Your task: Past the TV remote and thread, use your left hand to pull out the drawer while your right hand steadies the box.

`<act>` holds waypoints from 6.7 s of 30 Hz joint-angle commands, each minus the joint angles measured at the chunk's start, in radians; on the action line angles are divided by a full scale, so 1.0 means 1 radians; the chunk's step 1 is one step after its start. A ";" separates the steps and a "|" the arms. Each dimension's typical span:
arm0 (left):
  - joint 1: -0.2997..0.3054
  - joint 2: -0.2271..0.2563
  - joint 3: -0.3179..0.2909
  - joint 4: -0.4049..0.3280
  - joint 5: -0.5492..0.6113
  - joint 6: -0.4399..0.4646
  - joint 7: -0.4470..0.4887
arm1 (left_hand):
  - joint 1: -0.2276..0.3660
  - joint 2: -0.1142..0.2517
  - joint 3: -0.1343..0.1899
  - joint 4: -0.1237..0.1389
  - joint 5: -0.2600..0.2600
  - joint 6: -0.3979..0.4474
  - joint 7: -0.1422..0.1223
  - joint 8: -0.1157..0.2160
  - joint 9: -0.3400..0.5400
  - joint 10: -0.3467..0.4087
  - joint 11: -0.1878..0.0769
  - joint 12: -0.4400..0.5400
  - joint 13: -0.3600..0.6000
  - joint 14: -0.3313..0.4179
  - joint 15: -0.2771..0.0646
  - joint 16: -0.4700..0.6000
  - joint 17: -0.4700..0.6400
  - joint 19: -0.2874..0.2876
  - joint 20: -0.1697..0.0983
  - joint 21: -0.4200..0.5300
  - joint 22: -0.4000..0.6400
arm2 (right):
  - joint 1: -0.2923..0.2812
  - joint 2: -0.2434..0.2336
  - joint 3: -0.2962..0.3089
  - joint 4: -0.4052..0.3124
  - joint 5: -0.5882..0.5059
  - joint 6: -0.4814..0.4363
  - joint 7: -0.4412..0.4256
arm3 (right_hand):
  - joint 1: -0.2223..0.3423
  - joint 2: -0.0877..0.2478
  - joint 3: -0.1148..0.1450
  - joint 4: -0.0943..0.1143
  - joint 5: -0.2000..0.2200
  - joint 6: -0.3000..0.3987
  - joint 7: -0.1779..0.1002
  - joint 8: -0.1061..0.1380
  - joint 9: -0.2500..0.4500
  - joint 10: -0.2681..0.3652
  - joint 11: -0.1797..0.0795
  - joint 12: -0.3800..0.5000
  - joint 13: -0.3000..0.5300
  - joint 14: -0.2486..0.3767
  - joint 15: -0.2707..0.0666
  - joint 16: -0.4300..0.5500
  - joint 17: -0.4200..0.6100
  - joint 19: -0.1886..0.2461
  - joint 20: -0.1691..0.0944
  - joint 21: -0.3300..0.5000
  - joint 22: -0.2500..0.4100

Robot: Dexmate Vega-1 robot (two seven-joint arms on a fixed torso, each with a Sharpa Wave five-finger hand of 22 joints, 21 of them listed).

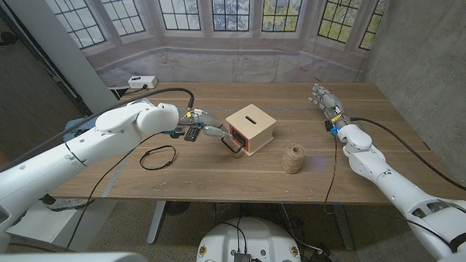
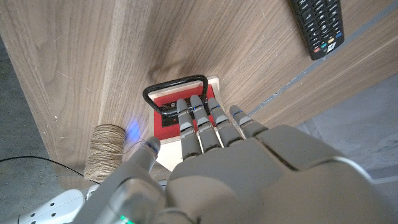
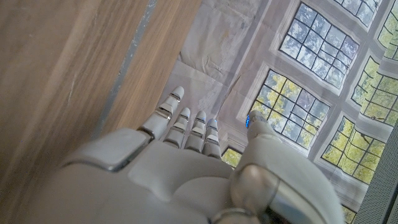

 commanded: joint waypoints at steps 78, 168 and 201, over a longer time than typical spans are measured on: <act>-0.073 -0.065 0.127 0.049 -0.075 0.141 -0.112 | -0.032 -0.012 0.011 -0.009 0.007 -0.021 -0.004 -0.012 0.003 -0.008 0.001 -0.040 0.005 0.022 0.015 -0.032 -0.003 -0.018 0.052 -0.018 0.000 | -0.154 -0.183 -0.002 -0.400 -0.125 -0.079 -0.025 | 0.020 0.001 0.002 -0.002 0.000 0.003 0.001 0.001 0.005 0.003 0.006 0.000 0.005 -0.003 -0.038 0.010 0.000 0.008 -0.014 0.009 0.005; -0.004 0.000 0.121 -0.077 -0.115 0.328 -0.091 | -0.046 -0.015 0.012 -0.002 0.008 -0.024 0.005 -0.011 0.003 -0.003 0.005 -0.050 0.006 0.053 0.027 -0.031 -0.002 -0.001 0.050 -0.018 0.000 | -0.186 -0.280 -0.058 -0.664 -0.417 -0.217 -0.090 | 0.024 -0.002 -0.004 -0.003 0.000 0.010 0.004 0.001 0.004 0.007 0.005 -0.001 0.006 0.001 -0.039 0.012 -0.002 0.008 -0.005 0.008 0.004; -0.018 -0.017 0.136 -0.048 -0.129 0.324 -0.078 | -0.047 -0.014 0.013 -0.001 0.008 -0.032 0.010 -0.012 0.003 -0.009 0.005 -0.053 0.006 0.051 0.030 -0.033 -0.002 -0.001 0.052 -0.020 0.000 | -0.153 -0.350 -0.134 -0.856 -0.659 -0.397 -0.027 | -0.179 0.000 -0.066 0.142 0.012 0.017 -0.014 0.004 0.005 0.010 -0.032 -0.005 0.004 -0.053 -0.038 0.003 0.015 -0.128 -0.008 -0.013 0.004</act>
